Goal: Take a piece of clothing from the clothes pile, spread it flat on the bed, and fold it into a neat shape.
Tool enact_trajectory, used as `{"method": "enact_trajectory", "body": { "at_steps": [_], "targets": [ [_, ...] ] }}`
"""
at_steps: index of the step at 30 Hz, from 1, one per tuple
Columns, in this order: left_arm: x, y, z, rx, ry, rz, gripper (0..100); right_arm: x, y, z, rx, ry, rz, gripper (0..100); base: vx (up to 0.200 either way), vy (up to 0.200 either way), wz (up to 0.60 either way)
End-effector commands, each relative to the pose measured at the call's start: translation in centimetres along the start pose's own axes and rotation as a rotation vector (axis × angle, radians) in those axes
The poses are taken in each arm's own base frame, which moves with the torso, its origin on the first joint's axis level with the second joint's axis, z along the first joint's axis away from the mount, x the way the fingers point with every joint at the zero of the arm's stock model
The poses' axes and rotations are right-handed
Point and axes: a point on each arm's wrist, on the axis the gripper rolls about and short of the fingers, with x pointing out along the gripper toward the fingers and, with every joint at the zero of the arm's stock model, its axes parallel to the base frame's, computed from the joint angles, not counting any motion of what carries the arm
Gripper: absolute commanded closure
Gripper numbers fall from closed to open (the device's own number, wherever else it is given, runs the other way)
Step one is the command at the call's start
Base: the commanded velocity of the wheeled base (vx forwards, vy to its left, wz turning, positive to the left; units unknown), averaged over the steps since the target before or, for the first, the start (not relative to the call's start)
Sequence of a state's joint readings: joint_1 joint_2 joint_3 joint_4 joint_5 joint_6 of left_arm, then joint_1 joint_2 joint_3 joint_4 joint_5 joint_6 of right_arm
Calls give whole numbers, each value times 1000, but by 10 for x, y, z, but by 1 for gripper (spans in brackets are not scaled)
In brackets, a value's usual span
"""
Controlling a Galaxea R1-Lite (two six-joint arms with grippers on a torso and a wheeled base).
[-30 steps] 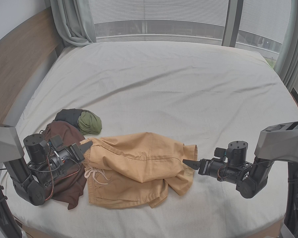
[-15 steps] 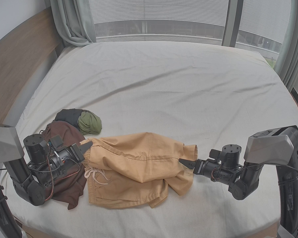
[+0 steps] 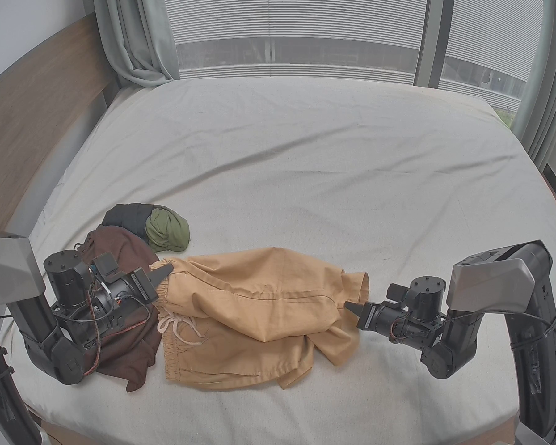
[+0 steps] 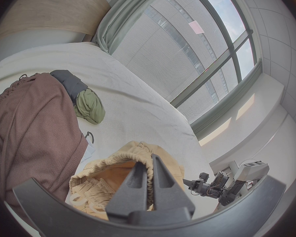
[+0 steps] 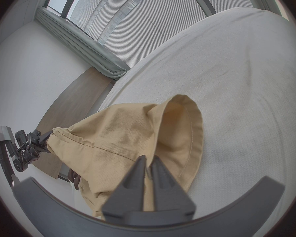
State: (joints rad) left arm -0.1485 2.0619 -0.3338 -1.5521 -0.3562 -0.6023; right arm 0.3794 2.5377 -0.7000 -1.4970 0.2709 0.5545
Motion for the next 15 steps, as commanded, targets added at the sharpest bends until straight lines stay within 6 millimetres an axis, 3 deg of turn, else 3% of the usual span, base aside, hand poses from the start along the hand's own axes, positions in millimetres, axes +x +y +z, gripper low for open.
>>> {"method": "enact_trajectory", "body": {
  "at_steps": [1, 3, 10, 15],
  "targets": [
    [1, 1, 0, -1, -1, 1, 100, -3, -1, 1, 12, 0, -5, 100, 0, 0, 0],
    [1, 1, 0, -1, -1, 1, 100, -5, -1, 2, 18, 0, -7, 100, 0, 0, 0],
    [3, 2, 0, -2, 0, 3, 100, -59, 20, 36, 37, -28, 77, 100, 0, 0, 0],
    [3, 4, 0, -3, -1, 7, 100, -89, 13, 41, 68, 35, 133, 100, 0, 0, 0]
  ]
}}
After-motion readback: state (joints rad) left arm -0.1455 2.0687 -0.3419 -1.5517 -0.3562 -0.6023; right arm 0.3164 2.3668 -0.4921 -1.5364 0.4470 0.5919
